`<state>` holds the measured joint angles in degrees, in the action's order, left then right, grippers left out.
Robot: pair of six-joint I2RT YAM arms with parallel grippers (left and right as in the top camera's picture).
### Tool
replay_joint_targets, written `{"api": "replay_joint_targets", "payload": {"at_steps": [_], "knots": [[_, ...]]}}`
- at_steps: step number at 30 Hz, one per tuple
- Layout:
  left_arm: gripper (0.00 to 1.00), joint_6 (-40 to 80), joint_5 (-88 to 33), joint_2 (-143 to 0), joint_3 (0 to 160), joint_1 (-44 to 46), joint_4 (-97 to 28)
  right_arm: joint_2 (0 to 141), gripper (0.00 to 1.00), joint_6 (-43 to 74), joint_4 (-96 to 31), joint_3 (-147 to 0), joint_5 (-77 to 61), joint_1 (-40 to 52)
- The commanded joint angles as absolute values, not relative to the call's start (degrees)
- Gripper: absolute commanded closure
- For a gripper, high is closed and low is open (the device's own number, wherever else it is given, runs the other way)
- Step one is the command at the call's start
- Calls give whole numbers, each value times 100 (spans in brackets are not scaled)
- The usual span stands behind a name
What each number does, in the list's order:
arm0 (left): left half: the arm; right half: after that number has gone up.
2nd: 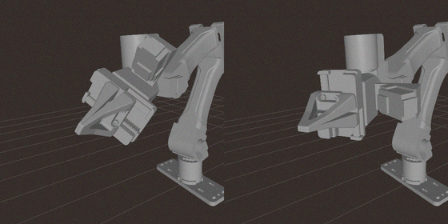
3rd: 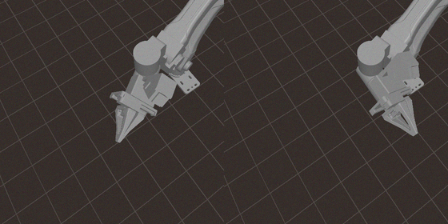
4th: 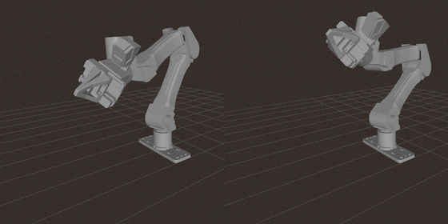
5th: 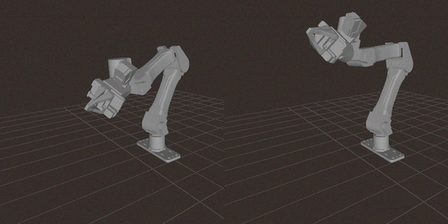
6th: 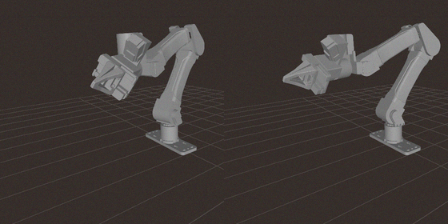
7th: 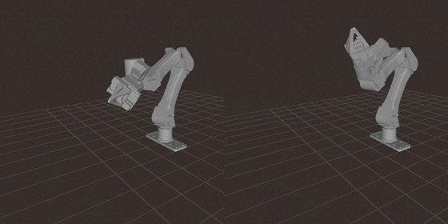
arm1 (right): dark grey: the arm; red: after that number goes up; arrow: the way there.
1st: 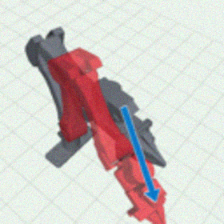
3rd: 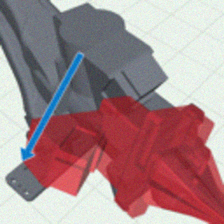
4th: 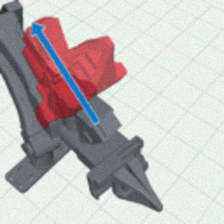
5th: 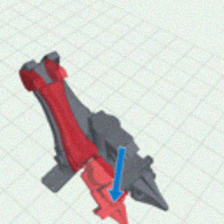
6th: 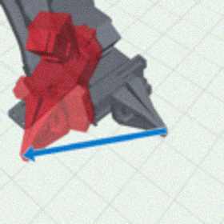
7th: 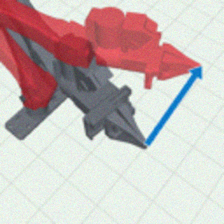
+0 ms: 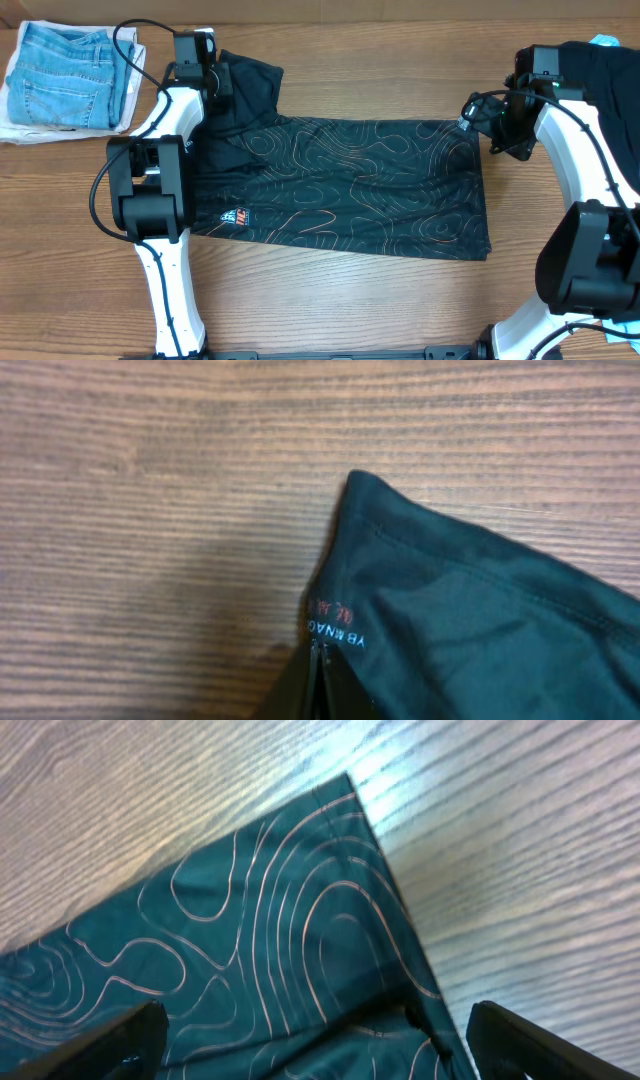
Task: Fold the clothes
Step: 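Grasp the jersey's top-left and top-right corners with both grippers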
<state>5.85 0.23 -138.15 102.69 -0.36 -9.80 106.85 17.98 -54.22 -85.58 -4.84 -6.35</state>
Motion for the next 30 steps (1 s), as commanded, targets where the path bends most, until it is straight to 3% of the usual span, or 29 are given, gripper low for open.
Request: {"api": "replay_joint_targets", "payload": {"at_steps": [1,14,27,30], "knots": [[96,576,-1,-13939,10331,30,-869,10687,0,1822,-5137,-8538,-309,-687],[96,937,-3,-13939,10331,47,-928,11166,0,1621,-3242,-8538,-838,-972],[96,945,21,-13939,10331,45,-937,12038,7,1470,-3098,-8538,-930,-934],[96,945,19,-13939,10331,45,-939,12042,13,1472,-3068,-8538,-934,-934]]}}
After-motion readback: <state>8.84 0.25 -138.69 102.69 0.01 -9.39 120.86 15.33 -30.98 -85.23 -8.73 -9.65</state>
